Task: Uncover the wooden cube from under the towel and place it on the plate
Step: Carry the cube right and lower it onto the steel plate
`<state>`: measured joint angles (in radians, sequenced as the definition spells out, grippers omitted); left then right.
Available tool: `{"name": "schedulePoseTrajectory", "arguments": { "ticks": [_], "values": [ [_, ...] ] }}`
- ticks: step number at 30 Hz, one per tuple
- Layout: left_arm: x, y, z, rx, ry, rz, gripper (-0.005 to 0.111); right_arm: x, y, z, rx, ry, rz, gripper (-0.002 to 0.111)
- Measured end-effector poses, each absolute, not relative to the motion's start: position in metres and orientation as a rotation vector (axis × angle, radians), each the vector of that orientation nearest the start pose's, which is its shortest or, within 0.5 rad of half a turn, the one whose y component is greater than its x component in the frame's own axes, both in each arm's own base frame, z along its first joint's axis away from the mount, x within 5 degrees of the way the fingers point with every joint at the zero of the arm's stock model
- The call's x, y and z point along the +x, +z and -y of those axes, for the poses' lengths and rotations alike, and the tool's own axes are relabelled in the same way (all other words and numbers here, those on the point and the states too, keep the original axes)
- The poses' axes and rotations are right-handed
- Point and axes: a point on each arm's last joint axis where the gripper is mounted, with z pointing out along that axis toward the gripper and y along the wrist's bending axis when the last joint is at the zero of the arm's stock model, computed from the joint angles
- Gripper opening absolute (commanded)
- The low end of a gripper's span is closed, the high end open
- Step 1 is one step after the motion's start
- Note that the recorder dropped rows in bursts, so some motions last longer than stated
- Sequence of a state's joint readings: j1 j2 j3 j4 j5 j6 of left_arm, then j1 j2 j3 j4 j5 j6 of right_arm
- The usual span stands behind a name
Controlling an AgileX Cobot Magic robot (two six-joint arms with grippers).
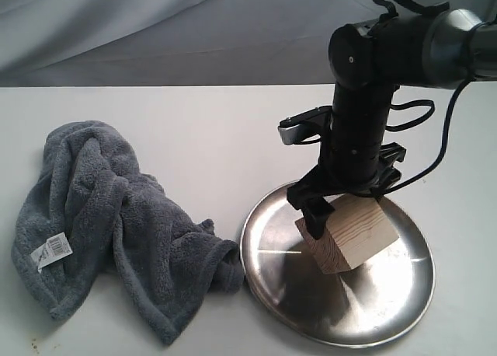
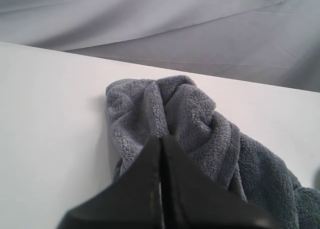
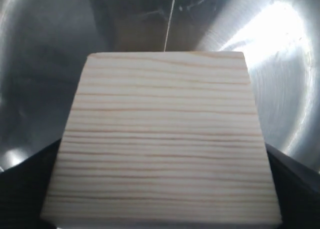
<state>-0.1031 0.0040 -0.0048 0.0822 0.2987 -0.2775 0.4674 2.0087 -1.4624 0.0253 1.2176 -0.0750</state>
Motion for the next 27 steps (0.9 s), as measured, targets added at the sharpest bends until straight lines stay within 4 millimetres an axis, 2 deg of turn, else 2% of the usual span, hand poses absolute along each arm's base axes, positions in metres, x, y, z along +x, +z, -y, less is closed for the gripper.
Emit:
{"name": "schedulePoseTrajectory", "arguments": {
  "ticks": [10,14,16,23,27],
  "values": [
    [0.055,0.188,0.003,-0.103,-0.196,-1.782,0.000,0.344,0.160,-0.170,-0.849,-0.106,-3.169,0.000],
    [0.055,0.188,0.003,-0.103,-0.196,-1.782,0.000,0.344,0.160,-0.170,-0.829,-0.108,-3.176,0.000],
    [0.055,0.188,0.003,-0.103,-0.196,-1.782,0.000,0.344,0.160,-0.170,-0.826,-0.108,-3.176,0.005],
    [0.055,0.188,0.003,-0.103,-0.196,-1.782,0.000,0.344,0.160,-0.170,-0.823,-0.111,-3.177,0.035],
    [0.055,0.188,0.003,-0.103,-0.196,-1.782,0.000,0.344,0.160,-0.170,-0.814,-0.114,-3.175,0.048]
  ]
}}
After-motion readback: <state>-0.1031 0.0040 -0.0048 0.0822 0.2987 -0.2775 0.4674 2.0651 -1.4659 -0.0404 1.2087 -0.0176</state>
